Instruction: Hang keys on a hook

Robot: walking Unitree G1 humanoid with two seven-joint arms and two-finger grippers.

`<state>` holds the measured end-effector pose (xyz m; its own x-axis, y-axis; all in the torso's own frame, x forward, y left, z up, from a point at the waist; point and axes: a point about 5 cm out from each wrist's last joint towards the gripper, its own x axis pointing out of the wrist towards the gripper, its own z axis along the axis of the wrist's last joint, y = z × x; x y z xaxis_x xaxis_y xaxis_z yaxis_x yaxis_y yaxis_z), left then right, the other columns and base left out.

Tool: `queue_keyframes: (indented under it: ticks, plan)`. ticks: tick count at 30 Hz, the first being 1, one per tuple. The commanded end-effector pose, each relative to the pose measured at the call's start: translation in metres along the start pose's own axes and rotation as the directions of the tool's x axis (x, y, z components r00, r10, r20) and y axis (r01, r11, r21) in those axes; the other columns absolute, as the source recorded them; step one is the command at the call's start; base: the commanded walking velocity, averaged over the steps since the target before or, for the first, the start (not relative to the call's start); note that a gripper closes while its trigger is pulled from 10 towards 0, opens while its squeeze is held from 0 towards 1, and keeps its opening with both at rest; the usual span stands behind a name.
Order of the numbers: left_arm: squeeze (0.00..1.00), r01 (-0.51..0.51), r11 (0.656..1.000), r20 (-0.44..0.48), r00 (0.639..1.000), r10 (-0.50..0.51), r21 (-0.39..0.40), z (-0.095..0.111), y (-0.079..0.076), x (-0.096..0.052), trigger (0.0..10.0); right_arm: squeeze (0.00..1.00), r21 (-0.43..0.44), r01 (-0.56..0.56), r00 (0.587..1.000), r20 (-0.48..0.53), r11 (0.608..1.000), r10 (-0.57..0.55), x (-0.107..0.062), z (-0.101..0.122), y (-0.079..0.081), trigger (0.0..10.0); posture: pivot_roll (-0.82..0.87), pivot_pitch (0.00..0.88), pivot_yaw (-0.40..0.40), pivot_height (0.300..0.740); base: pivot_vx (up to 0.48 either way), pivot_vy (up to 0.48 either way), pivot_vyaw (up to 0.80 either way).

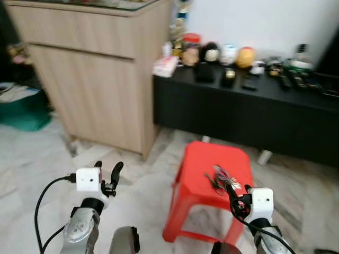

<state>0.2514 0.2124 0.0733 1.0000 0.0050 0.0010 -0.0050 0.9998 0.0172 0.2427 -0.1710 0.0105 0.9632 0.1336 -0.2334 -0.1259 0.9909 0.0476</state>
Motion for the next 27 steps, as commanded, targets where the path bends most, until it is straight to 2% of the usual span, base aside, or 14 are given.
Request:
queue_keyframes:
  ticks: [1,10,14,17,27]
  plan:
    - [0.00,0.030,1.000,0.012,0.999,-0.030,-0.006,0.004,-0.010,0.004,10.0,0.00,-0.012,0.033,0.999,-0.021,0.999,-0.033,-0.004,-0.005,-0.012,10.0,0.04,0.000,-0.067,0.583,0.322,0.000,0.00]
    - [0.00,0.031,1.000,0.011,0.999,-0.031,-0.006,0.004,-0.010,0.004,10.0,0.00,-0.014,0.043,0.998,-0.035,0.999,-0.044,-0.004,-0.007,-0.013,10.0,0.04,0.000,-0.066,0.583,0.322,0.000,0.00]
    - [0.00,0.030,1.000,0.009,1.000,-0.030,-0.003,0.004,-0.009,0.004,10.0,0.00,-0.024,0.056,0.995,-0.077,0.998,-0.058,-0.004,-0.012,-0.015,10.0,0.04,0.000,-0.066,0.583,0.323,0.000,0.00]
    - [0.00,0.031,1.000,0.007,1.000,-0.031,-0.005,0.003,-0.010,0.004,10.0,0.00,-0.068,0.048,0.989,-0.138,0.997,-0.057,-0.005,-0.021,-0.017,10.0,0.04,0.000,-0.067,0.583,0.322,0.000,0.00]
    - [0.00,0.024,1.000,0.002,1.000,-0.024,-0.005,0.002,-0.009,0.002,10.0,0.00,-0.084,0.065,0.979,-0.187,0.994,-0.080,-0.004,-0.027,-0.020,10.0,0.04,0.000,-0.068,0.583,0.307,0.000,0.00]
